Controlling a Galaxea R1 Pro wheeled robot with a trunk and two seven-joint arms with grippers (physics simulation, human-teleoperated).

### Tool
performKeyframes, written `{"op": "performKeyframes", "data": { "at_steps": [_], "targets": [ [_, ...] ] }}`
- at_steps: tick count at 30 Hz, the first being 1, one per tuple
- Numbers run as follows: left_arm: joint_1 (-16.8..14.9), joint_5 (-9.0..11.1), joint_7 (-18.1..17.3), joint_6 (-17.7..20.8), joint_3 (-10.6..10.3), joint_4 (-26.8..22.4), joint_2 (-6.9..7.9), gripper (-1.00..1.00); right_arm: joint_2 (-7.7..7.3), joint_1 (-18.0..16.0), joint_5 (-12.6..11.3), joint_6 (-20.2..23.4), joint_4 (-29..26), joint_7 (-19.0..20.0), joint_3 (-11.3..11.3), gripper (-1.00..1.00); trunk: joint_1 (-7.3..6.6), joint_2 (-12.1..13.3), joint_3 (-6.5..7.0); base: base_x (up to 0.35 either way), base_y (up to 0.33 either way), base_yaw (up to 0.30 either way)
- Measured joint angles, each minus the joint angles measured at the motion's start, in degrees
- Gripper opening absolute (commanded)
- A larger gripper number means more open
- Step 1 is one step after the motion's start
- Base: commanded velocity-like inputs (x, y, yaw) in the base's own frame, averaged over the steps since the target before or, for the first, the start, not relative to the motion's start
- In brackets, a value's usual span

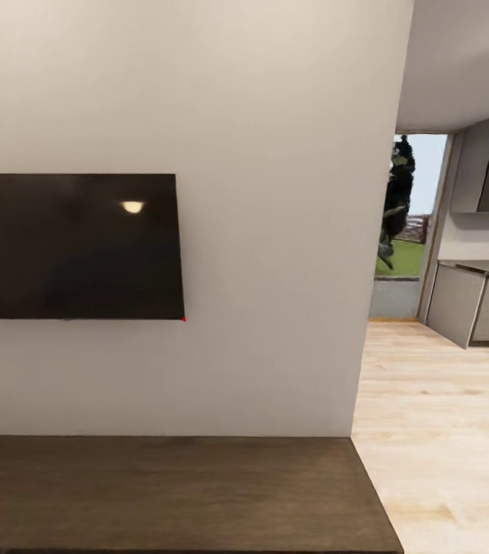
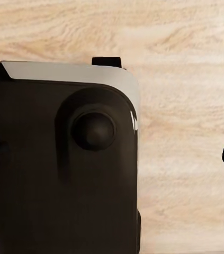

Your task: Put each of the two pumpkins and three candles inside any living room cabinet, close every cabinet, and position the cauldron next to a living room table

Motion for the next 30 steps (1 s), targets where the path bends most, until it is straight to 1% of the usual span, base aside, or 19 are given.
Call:
{"op": "performKeyframes", "data": {
  "at_steps": [6, 11, 20, 30],
  "targets": [
    [0.0, 0.0, 0.0, 0.0, 0.0, 0.0, 0.00, 1.00, 0.02, 0.0, 0.0, 0.0, 0.0, 0.0, 0.0, 1.00, 0.01, 0.0, 0.00, -0.070, 0.106, -0.073],
    [0.0, 0.0, 0.0, 0.0, 0.0, 0.0, 0.01, 1.00, 0.03, 0.0, 0.0, 0.0, 0.0, 0.0, 0.0, 1.00, 0.03, 0.0, 0.00, -0.195, 0.081, -0.008],
    [0.0, 0.0, 0.0, 0.0, 0.1, 0.0, 0.00, 1.00, 0.03, 0.0, 0.0, 0.0, 0.0, 0.0, 0.0, 1.00, 0.02, 0.0, 0.00, -0.217, 0.009, -0.001],
    [0.0, 0.0, 0.1, 0.0, 0.1, 0.0, 0.00, 1.00, 0.03, 0.0, 0.0, 0.0, 0.0, 0.0, 0.0, 1.00, 0.00, 0.0, 0.00, -0.035, 0.000, 0.000]
  ]
}}
